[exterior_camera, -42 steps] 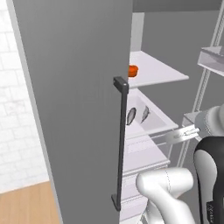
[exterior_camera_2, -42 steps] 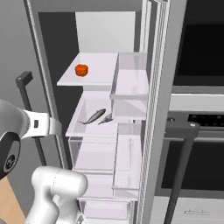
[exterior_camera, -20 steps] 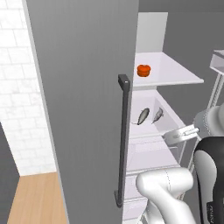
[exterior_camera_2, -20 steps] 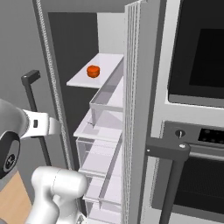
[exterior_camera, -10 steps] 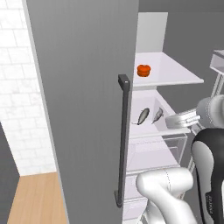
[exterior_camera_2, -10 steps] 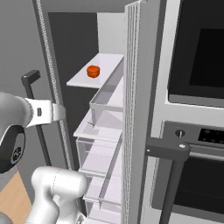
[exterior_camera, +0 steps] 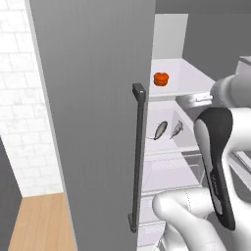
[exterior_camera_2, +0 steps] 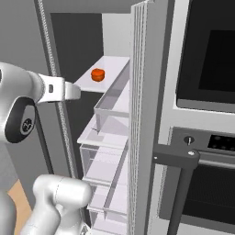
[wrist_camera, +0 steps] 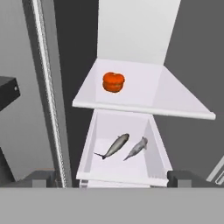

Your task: Place one squash and one fish in each tupperware on the nearby counter, to pack two identical lunches.

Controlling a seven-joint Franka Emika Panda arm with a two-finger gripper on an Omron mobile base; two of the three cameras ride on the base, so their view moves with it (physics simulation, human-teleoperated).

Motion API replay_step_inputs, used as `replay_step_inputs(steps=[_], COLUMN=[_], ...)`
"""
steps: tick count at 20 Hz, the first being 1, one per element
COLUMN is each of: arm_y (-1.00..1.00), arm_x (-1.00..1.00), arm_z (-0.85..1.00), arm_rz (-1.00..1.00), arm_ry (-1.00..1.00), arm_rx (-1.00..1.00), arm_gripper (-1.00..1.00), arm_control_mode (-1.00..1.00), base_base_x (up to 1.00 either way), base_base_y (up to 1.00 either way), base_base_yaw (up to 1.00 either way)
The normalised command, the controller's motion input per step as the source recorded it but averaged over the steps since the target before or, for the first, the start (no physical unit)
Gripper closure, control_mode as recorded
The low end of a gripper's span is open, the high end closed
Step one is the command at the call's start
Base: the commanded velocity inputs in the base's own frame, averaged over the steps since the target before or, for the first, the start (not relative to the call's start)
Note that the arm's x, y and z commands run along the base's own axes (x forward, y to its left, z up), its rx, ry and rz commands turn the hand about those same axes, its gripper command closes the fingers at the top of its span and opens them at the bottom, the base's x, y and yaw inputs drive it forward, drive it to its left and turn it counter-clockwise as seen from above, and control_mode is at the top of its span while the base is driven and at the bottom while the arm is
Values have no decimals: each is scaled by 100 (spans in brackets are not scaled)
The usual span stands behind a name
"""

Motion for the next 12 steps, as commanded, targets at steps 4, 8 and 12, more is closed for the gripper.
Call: replay_step_inputs(steps=[4, 8, 12], arm_y=[-52, -1, 0], arm_x=[66, 92, 79], arm_z=[0, 0, 0], arm_rz=[-13, -1, 0], arm_ry=[0, 0, 3], arm_rx=[0, 0, 0], arm_gripper=[-100, -100, -100], arm_control_mode=[-100, -100, -100], base_base_x=[0, 0, 0], base_base_y=[0, 0, 0], base_base_yaw=[0, 0, 0])
